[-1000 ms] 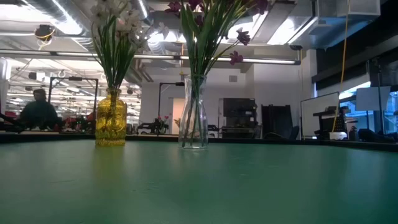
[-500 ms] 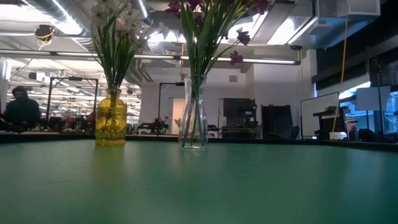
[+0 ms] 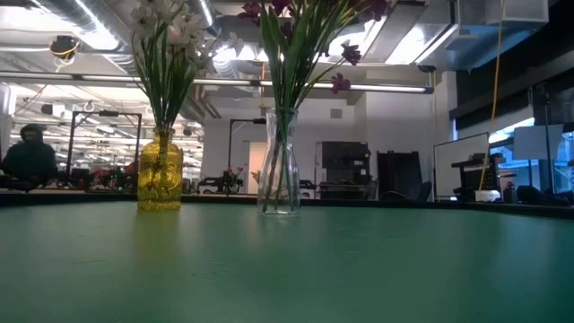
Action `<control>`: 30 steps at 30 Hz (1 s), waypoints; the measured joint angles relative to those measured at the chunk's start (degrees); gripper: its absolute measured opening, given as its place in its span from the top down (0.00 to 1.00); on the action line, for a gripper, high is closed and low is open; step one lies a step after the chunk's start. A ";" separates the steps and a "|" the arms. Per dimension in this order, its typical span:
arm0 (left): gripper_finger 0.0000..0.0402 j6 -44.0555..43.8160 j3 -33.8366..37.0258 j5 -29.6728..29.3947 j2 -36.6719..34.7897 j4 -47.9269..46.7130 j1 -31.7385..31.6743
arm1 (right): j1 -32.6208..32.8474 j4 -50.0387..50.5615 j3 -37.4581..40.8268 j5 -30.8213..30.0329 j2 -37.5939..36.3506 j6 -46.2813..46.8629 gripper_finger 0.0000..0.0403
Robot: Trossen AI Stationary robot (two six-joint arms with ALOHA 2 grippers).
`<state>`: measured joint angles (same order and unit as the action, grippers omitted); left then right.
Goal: Sort flowers into vase by color
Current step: Put the pink tulip into the yellow vase
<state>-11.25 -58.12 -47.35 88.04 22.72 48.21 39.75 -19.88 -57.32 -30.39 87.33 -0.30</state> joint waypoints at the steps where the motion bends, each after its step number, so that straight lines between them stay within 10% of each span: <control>1: 0.99 4.60 0.57 -0.10 -0.24 4.13 -0.02 | 0.00 0.00 0.00 0.02 0.00 0.00 0.39; 11: 0.99 45.23 0.80 -13.04 -13.62 21.54 4.90 | 0.04 0.43 0.00 0.02 0.00 0.00 0.39; 20: 0.99 60.63 0.81 -16.26 -27.97 21.66 5.27 | 0.04 0.37 0.00 0.02 0.00 0.02 0.39; 30: 0.99 67.11 3.48 -15.63 -38.25 21.57 -8.29 | -0.02 0.31 0.00 0.02 0.00 0.03 0.39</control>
<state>55.86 -54.64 -62.98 49.79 44.29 39.92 39.72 -19.57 -57.32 -30.37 87.33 -0.27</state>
